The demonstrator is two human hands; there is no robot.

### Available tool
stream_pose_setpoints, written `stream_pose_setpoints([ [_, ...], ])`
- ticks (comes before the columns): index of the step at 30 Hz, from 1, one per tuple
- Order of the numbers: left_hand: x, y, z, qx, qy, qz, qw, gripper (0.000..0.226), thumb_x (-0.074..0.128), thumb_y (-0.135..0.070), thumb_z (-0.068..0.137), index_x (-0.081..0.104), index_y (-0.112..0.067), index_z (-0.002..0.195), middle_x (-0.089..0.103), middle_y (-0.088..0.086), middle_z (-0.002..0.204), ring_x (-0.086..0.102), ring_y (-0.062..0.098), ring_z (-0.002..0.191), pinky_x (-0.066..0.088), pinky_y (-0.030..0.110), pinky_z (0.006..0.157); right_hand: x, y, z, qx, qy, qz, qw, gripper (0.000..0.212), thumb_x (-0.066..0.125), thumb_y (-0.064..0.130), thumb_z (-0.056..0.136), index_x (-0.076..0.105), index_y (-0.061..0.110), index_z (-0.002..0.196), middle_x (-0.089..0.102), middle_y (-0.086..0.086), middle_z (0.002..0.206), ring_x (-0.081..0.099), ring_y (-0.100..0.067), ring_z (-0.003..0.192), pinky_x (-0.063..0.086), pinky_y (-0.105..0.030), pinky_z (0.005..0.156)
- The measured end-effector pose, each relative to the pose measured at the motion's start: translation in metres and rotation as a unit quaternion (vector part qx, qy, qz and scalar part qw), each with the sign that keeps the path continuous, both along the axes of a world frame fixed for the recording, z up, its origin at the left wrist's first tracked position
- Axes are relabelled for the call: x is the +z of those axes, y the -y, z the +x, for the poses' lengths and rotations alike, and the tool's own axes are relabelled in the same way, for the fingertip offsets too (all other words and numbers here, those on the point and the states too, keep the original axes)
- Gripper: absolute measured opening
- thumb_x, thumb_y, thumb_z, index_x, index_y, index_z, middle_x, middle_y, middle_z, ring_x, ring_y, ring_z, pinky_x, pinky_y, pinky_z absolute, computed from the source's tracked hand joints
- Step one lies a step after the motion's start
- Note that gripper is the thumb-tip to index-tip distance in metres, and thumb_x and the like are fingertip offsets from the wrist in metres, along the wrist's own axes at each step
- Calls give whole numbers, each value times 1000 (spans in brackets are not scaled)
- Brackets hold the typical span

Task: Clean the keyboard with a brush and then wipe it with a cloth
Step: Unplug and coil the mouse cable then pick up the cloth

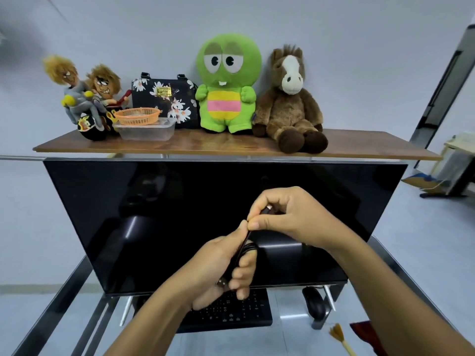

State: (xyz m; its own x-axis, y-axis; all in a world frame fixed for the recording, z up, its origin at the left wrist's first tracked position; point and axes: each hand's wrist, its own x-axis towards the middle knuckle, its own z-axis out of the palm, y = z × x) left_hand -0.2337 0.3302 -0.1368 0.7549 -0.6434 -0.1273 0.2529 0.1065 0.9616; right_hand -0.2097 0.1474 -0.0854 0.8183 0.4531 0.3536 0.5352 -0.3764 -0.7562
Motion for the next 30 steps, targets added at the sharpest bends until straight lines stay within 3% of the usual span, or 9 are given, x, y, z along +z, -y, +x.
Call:
stream_pose_setpoints([
  [4, 7, 8, 0, -16, -141, -178, 974, 54, 39, -45, 96, 35, -15, 51, 25, -3, 40, 24, 8, 33, 30, 20, 33, -46, -16, 3, -17, -122, 232, 965, 5, 71, 14, 83, 68, 13, 79, 65, 2, 71, 57, -8, 67, 47, -19, 65],
  [7, 3, 9, 12, 52, -205, -239, 948, 50, 47, -39, 92, 34, -17, 49, 24, -5, 37, 23, 7, 31, 28, 17, 30, -73, -26, -8, -71, -174, 248, 950, 15, 58, 13, 96, 72, 9, 91, 71, -7, 86, 64, -15, 81, 53, -29, 78],
  [10, -7, 6, 17, 123, -190, -163, 960, 54, 47, -42, 95, 35, -16, 49, 26, -5, 38, 24, 7, 32, 31, 19, 32, -80, -19, -17, -59, -223, 216, 949, 33, 49, 32, 101, 71, 10, 111, 72, -16, 107, 67, -27, 102, 51, -44, 97],
  [13, -11, 8, 15, 155, -141, -62, 976, 57, 49, -46, 95, 38, -14, 49, 28, -2, 39, 28, 10, 33, 36, 24, 37, -74, -14, -24, -45, -218, 153, 963, 25, 60, 32, 96, 72, 16, 110, 71, -21, 106, 65, -39, 105, 47, -54, 101],
  [16, -13, 10, 16, 153, -124, -10, 980, 59, 50, -48, 94, 40, -13, 48, 30, 1, 40, 31, 13, 35, 42, 28, 42, -74, -14, -25, -102, -194, 95, 971, 14, 64, 18, 92, 75, 23, 100, 73, -18, 97, 67, -36, 99, 51, -53, 95],
  [20, -14, 10, 19, 100, -88, 33, 991, 60, 55, -50, 90, 42, -10, 48, 35, 6, 42, 38, 17, 39, 50, 35, 53, -77, -18, -28, -142, -185, 44, 972, 20, 55, 14, 95, 74, 21, 91, 75, -7, 88, 71, -25, 90, 53, -50, 91],
  [24, -16, -2, 21, 33, -42, 42, 998, 46, 62, -37, 87, 54, -5, 57, 47, 11, 51, 50, 21, 49, 54, 38, 69, -78, -16, -31, -140, -203, 74, 966, 20, 56, 11, 97, 74, 14, 89, 75, -7, 88, 70, -13, 88, 55, -30, 86],
  [27, -19, -10, 20, 1, -33, 54, 998, 38, 63, -30, 88, 61, -1, 64, 55, 14, 58, 55, 23, 59, 55, 42, 78, -81, -18, -35, -129, -228, 90, 961, 19, 56, 14, 98, 73, 10, 89, 74, -6, 87, 69, -17, 91, 53, -31, 91],
  [30, -25, -8, 20, 50, -18, 82, 995, 35, 64, -29, 88, 66, -1, 67, 62, 17, 63, 61, 23, 60, 57, 44, 80, -92, -21, -33, -143, -236, 86, 957, 20, 56, 20, 98, 72, 12, 89, 74, -6, 88, 69, -19, 94, 53, -37, 95],
])
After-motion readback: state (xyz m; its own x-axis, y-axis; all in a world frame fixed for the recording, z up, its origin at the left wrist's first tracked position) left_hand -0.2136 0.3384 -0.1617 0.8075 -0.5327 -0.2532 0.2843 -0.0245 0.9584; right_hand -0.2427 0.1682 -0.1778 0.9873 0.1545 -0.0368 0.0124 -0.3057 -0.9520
